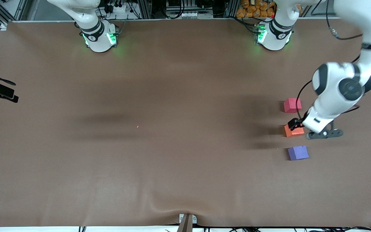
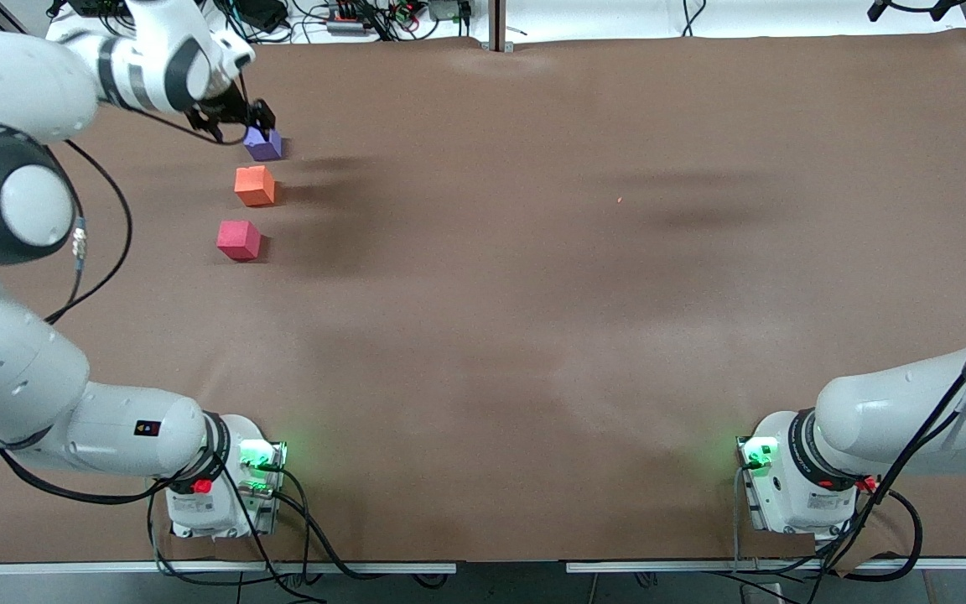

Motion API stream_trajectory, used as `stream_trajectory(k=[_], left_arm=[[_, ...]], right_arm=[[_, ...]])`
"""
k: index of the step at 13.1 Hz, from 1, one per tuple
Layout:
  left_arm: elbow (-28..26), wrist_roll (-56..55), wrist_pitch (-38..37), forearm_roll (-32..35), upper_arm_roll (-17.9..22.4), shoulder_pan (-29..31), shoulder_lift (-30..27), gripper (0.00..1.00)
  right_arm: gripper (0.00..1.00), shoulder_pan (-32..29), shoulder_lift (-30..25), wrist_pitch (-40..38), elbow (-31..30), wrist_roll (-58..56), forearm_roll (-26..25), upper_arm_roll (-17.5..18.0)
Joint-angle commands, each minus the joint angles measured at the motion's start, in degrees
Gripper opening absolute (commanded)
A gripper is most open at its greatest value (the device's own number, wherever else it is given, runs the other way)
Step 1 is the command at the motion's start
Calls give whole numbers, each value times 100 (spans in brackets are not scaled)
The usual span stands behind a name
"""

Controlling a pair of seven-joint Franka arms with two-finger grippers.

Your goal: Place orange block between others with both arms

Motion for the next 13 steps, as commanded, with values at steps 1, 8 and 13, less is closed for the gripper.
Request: stream_trajectory(k=[1,8,13], left_arm=[[772,-48,-1771,47,-336,21,-606,100],[3096,119,-4731,-94,-259,213,-651,100],[3273,303,-4749,-532,-241,592,-616,100]], right_arm=[[100,82,-30,17,-23,-2,-118,15],[100,179,-39,17,-14,6,-215,24],[100,179,-39,17,-14,6,-215,24]])
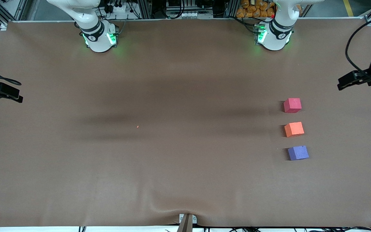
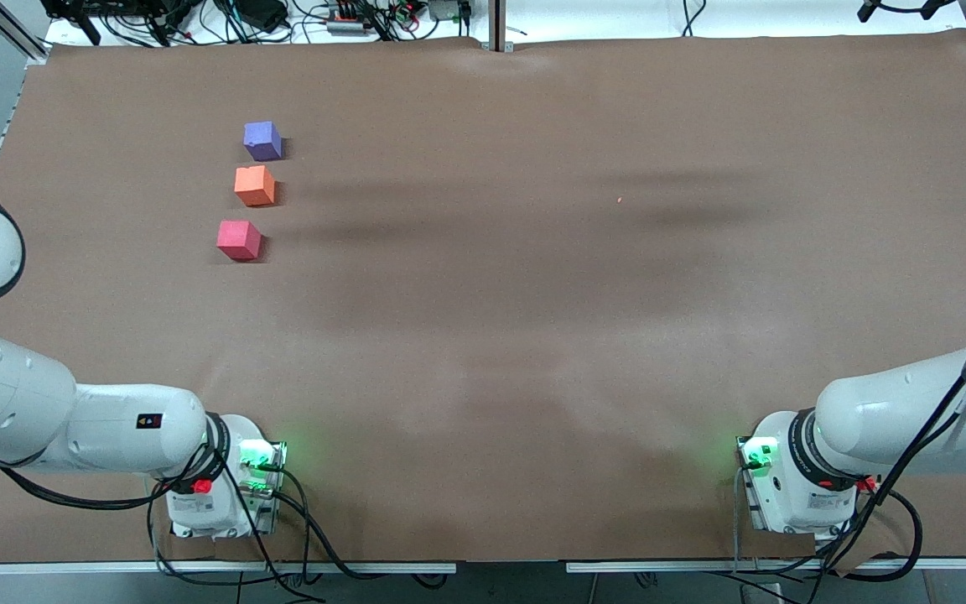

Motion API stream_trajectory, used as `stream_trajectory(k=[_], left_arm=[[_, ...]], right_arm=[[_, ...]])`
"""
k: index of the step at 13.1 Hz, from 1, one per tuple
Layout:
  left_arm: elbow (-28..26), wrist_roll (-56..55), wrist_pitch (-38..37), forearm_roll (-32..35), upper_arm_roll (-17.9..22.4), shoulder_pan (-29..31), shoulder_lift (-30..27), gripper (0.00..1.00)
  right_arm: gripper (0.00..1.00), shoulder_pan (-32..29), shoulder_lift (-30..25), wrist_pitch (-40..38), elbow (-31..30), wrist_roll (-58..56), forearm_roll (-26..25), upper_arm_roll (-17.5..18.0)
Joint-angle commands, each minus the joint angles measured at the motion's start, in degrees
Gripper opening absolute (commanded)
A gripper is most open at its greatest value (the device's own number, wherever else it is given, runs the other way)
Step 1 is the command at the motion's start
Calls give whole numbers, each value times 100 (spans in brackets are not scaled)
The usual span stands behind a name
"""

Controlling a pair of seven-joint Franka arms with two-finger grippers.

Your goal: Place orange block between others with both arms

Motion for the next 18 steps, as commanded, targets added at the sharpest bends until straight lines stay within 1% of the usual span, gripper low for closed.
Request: stream_trajectory(k=[1,3,4,6,7,9,12,16,18], left_arm=[[235,44,-158,-325,-51,0,146,100],[313,53,-254,-361,-95,-61,137,100],[410,183,-464,-327,-95,-87,137,100],[507,805,-527,-248,-69,-88,146,100],[507,913,-527,-143,-77,-96,154,100],[516,897,-519,-124,-77,-105,163,100],[516,817,-414,-115,-86,-114,207,100],[516,817,-404,-124,-121,-88,207,100],[516,817,-404,-133,-121,-88,207,100]], right_arm=[[100,40,-41,16,-13,6,-111,-5],[100,40,-41,7,-13,6,-119,-5],[100,40,-41,7,-13,6,-119,-5],[100,40,-58,-2,-13,15,-119,4],[100,49,-67,-2,-5,15,-119,4],[100,92,-67,-2,100,15,-137,4],[100,137,-67,-28,109,15,-330,13],[100,137,-102,-72,154,33,-287,22],[100,137,-120,-247,154,146,-251,48]])
